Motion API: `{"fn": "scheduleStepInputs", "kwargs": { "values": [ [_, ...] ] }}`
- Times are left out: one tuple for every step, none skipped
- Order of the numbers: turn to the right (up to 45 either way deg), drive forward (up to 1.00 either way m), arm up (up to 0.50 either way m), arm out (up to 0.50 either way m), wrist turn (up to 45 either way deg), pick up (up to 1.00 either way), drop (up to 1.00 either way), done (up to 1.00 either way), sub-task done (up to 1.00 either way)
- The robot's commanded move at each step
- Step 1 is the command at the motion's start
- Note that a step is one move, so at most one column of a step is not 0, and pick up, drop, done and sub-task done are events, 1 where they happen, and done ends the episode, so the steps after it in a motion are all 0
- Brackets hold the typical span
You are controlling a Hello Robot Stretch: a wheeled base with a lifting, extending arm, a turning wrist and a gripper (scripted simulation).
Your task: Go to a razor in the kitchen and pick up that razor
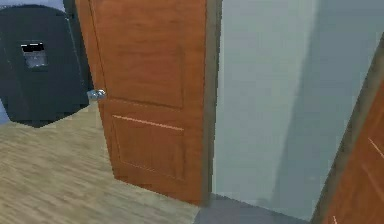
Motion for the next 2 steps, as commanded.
{"fn": "scheduleStepInputs", "kwargs": {
  "values": [
    [-45.0,0.0,0.0,0.0,0.0,0.0,0.0,0.0,0.0],
    [-24.0,0.0,0.0,0.0,0.0,0.0,0.0,0.0,0.0]
  ]
}}
